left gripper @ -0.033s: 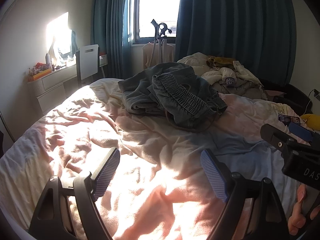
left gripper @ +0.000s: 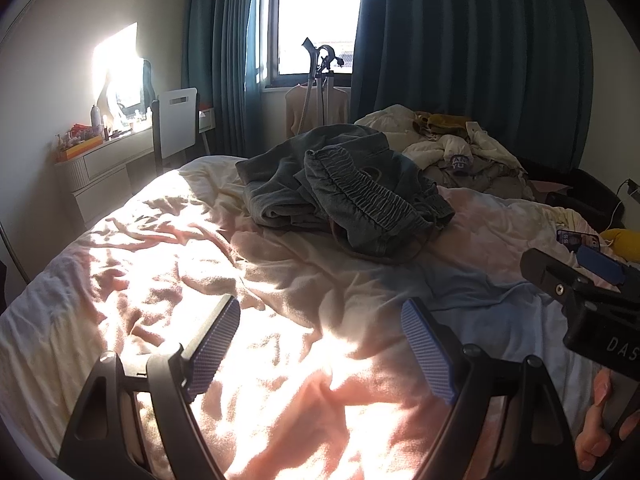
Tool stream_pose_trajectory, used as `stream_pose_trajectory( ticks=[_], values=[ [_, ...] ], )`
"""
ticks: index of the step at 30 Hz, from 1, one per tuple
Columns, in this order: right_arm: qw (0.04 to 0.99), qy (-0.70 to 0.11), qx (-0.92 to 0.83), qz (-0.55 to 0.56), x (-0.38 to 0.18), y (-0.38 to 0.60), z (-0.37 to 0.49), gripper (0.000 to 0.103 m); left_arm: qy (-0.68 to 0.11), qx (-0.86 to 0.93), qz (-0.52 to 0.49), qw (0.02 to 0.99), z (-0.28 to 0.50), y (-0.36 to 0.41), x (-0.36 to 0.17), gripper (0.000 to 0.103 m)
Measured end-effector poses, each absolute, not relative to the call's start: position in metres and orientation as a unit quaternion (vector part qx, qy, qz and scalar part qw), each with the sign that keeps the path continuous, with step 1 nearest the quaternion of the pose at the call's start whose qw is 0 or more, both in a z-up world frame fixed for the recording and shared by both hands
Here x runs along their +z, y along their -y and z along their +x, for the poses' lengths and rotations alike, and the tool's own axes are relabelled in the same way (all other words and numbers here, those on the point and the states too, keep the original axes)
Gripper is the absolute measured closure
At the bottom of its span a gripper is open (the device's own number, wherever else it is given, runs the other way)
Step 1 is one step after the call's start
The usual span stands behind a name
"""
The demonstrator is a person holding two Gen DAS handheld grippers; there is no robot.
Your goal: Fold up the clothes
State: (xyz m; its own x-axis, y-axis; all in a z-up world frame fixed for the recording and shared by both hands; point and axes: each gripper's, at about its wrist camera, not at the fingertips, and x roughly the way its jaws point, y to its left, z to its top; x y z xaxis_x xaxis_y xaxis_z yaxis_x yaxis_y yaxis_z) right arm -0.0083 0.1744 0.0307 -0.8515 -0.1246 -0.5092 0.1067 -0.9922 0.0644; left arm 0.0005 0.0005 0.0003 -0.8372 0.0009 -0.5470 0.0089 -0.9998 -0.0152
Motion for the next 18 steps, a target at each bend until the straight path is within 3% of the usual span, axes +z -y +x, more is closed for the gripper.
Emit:
stream_pose_trajectory(
  ticks=[18],
  values=[
    [0.059, 0.016, -0.961, 0.268, 0.03, -0.1735, -0.0084, 0.0, -0.016, -0.957, 0.288, 0.002, 0.0016, 0.0023, 0.0022, 0.018]
  ],
)
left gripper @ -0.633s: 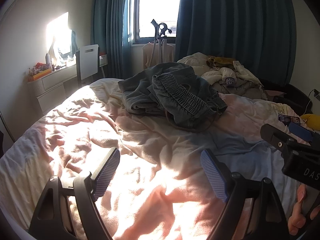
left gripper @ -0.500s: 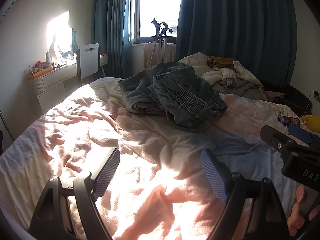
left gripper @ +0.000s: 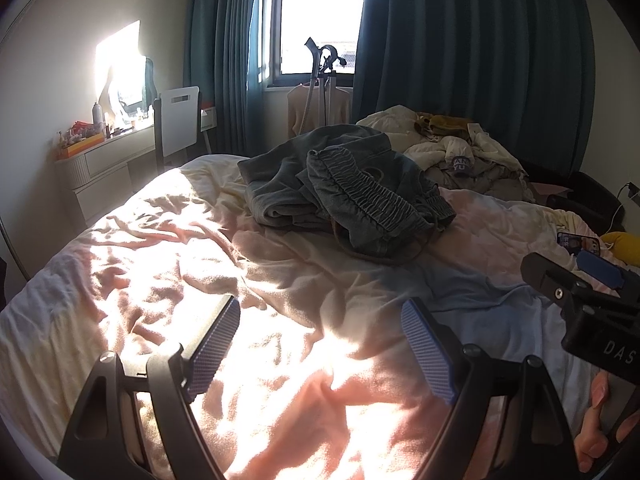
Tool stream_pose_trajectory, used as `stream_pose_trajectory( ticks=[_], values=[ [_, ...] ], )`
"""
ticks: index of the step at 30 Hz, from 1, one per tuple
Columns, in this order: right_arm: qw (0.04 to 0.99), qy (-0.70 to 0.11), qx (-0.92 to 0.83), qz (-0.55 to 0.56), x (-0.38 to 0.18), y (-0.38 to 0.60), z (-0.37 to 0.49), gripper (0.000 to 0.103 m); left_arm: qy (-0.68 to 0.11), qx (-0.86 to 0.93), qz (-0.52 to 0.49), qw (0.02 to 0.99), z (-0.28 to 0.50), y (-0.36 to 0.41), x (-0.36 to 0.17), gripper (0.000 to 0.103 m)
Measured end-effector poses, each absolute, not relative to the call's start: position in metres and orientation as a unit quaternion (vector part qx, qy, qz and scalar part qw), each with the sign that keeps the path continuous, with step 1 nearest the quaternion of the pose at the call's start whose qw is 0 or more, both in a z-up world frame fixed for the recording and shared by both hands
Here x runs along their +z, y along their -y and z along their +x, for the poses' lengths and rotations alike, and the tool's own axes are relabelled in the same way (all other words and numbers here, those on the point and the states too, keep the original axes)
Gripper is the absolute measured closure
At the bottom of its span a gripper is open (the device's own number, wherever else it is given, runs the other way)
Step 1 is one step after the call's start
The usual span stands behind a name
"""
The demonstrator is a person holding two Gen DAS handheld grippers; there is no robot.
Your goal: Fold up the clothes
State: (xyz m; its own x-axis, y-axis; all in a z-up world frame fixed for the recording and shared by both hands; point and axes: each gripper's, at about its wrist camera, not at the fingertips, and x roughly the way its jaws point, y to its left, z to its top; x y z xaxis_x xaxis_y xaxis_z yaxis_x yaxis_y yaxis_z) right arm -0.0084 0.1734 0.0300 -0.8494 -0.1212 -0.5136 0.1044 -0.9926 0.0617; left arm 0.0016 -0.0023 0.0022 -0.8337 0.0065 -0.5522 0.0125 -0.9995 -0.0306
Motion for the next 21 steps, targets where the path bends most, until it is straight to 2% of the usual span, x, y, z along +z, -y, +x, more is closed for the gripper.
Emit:
stream_pose_trajectory(
  ticks=[21],
  values=[
    [0.057, 0.018, -0.961, 0.269, 0.029, -0.1746, -0.0089, 0.0, -0.022, -0.957, 0.29, 0.003, 0.0003, 0.0044, 0.0009, 0.018]
  ],
)
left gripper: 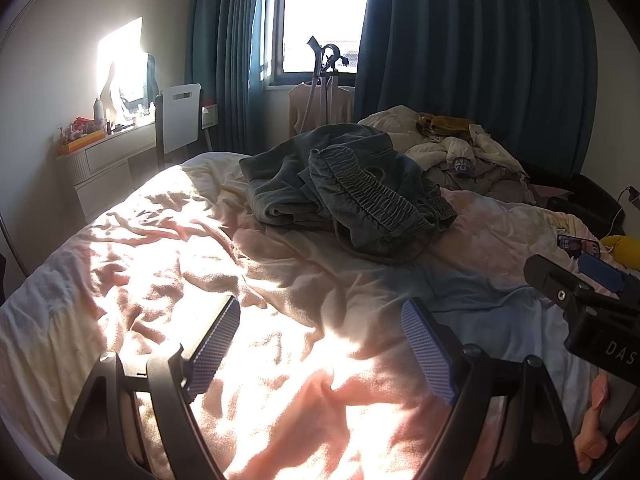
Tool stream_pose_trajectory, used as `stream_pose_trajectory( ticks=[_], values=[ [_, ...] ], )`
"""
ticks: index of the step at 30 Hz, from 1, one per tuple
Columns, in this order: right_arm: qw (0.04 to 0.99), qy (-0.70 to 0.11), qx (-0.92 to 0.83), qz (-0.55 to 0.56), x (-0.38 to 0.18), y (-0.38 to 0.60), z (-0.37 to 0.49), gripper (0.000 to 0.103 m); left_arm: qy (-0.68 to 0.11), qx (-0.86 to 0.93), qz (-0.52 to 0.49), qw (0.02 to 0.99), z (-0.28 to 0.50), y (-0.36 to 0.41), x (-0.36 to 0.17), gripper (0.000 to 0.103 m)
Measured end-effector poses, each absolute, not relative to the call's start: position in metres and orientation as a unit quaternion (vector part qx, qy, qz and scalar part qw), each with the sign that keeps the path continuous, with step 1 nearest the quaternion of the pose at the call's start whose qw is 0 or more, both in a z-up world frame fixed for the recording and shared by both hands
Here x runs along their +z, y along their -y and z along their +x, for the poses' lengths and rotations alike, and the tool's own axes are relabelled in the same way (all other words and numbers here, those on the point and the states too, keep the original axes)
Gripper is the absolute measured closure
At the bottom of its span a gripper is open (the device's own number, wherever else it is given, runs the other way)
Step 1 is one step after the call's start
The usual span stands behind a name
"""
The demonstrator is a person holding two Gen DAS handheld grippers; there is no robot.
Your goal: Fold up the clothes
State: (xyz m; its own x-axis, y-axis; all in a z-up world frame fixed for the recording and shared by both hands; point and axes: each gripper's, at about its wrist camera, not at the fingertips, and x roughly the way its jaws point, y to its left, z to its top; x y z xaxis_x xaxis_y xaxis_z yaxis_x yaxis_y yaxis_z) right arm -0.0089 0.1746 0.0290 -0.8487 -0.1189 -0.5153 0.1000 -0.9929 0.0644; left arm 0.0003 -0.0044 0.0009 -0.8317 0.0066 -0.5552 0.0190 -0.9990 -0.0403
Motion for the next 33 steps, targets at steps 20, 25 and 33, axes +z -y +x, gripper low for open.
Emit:
stream_pose_trajectory(
  ticks=[20, 25, 33],
  values=[
    [0.048, 0.013, -0.961, 0.273, 0.027, -0.177, -0.01, 0.0, -0.019, -0.954, 0.298, 0.008, -0.003, 0.004, -0.003, 0.018],
    [0.038, 0.017, -0.961, 0.275, 0.026, -0.183, -0.012, 0.0, -0.013, -0.952, 0.306, 0.021, -0.014, 0.004, -0.001, 0.018],
    [0.022, 0.046, -0.959, 0.279, 0.024, -0.203, -0.024, 0.0, -0.06, -0.94, 0.335, 0.02, -0.08, 0.009, 0.013, 0.018]
  ],
)
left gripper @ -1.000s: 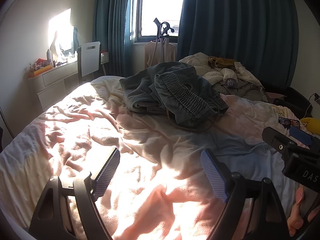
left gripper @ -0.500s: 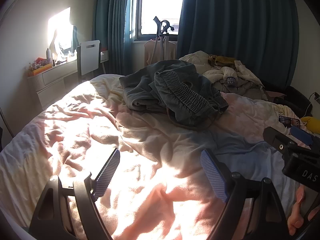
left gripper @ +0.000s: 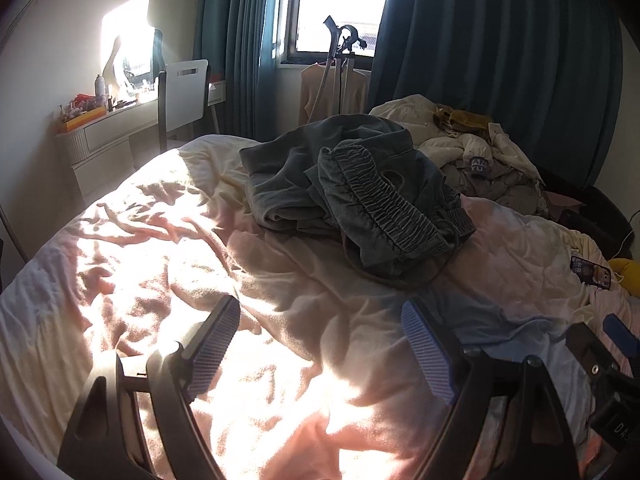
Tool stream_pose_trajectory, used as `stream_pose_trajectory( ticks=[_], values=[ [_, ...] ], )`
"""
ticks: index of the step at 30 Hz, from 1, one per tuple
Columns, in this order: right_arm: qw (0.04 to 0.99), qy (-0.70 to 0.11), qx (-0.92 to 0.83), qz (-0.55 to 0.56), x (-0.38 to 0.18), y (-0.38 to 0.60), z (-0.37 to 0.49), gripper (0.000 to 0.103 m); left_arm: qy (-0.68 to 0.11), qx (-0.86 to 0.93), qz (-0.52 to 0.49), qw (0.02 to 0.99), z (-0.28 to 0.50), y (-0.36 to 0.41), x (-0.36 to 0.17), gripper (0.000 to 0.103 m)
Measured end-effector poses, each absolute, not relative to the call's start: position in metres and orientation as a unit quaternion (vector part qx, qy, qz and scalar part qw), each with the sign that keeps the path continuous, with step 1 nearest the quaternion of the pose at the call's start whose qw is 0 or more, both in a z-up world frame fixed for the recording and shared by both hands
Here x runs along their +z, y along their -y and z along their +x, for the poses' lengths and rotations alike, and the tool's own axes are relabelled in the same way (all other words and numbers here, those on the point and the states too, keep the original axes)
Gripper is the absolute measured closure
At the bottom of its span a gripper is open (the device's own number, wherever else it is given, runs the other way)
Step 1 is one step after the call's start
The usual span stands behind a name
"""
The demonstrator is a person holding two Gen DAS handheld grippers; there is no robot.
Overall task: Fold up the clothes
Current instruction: 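Reach the left tool to the elastic waistband of the denim pants and grasp it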
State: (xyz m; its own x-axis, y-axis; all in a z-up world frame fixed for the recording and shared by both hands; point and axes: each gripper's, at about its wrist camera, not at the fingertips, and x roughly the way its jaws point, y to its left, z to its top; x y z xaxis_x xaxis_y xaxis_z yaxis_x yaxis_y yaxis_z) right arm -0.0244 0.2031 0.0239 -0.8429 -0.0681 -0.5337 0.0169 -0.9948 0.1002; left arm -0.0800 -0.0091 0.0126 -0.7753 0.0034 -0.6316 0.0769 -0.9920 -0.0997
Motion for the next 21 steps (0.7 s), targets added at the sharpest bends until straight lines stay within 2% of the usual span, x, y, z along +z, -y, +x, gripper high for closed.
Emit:
stream_pose_trajectory(
  ticks=[7, 21],
  values=[
    [0.0, 0.065, -0.951, 0.302, 0.006, -0.222, -0.052, 0.0, -0.067, -0.933, 0.354, 0.007, -0.164, -0.013, 0.017, 0.018],
    [-0.007, 0.117, -0.935, 0.334, -0.034, -0.255, -0.097, 0.0, -0.047, -0.922, 0.373, 0.088, -0.303, -0.03, 0.008, 0.018]
  ],
)
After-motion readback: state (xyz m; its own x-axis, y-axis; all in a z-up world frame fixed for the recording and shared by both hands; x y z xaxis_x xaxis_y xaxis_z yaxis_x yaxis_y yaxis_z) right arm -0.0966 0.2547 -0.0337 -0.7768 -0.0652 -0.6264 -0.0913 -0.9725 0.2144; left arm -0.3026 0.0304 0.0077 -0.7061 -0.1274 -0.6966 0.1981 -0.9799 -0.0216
